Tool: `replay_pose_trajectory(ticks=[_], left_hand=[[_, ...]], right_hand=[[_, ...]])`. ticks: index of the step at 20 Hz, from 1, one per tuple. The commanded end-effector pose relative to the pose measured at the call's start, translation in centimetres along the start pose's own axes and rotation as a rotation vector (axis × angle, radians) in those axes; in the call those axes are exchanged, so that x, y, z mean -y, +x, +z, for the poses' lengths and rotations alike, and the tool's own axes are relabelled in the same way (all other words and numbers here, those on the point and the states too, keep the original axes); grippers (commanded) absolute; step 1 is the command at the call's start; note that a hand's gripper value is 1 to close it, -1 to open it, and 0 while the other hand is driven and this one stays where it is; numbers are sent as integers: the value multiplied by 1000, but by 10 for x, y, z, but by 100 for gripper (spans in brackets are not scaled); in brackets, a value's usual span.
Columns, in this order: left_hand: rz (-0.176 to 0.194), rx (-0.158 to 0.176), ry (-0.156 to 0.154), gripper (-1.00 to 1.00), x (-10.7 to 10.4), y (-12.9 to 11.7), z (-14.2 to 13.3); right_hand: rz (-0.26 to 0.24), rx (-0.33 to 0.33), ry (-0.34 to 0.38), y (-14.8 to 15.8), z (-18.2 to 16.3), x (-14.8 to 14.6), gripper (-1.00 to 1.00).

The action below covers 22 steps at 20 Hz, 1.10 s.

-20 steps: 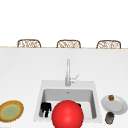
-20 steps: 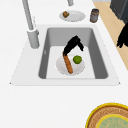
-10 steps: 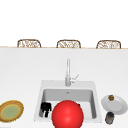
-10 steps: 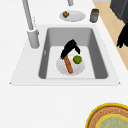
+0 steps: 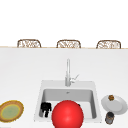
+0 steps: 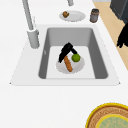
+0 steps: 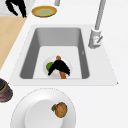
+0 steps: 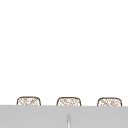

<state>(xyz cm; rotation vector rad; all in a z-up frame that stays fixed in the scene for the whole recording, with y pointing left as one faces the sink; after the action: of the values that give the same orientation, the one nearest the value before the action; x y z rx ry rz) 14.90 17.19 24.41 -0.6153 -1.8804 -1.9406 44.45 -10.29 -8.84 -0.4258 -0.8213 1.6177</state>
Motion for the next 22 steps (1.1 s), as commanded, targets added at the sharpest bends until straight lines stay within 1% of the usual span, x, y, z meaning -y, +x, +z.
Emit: replay_pose_trajectory(ticks=[1, 3, 4, 5, 6, 9, 11, 12, 13, 16, 17, 18, 20, 22], left_hand=[[0, 0, 0, 0, 0, 0, 0], [0, 0, 0, 0, 0, 0, 0], [0, 0, 0, 0, 0, 0, 0], [0, 0, 0, 0, 0, 0, 0], [0, 0, 0, 0, 0, 0, 0], [0, 0, 0, 0, 0, 0, 0], [0, 0, 0, 0, 0, 0, 0], [0, 0, 0, 0, 0, 0, 0], [0, 0, 0, 0, 0, 0, 0], [0, 0, 0, 0, 0, 0, 0], [0, 0, 0, 0, 0, 0, 0], [0, 0, 0, 0, 0, 0, 0], [0, 0, 0, 0, 0, 0, 0], [0, 0, 0, 0, 0, 0, 0]], right_hand=[[26, 20, 10, -5, -17, 4, -100], [20, 33, 26, -5, -14, 6, -100], [17, 27, 33, -5, -13, 6, -100], [11, 19, 37, -2, -13, 6, 100], [28, 17, 18, 1, -11, 7, 100], [22, 24, -83, -1, -5, 10, 100], [35, 27, -149, -2, 0, 12, 100], [38, 28, -165, 1, -2, 15, 100], [40, 28, -180, 0, -3, 17, 100], [15, 42, -196, -1, -5, 23, 100], [9, 50, -198, 5, -5, 22, 100], [1, 50, -217, 0, -3, 24, 100], [-18, 48, -247, 2, 6, 35, 100], [-35, 55, -237, 3, 18, 48, 100]])
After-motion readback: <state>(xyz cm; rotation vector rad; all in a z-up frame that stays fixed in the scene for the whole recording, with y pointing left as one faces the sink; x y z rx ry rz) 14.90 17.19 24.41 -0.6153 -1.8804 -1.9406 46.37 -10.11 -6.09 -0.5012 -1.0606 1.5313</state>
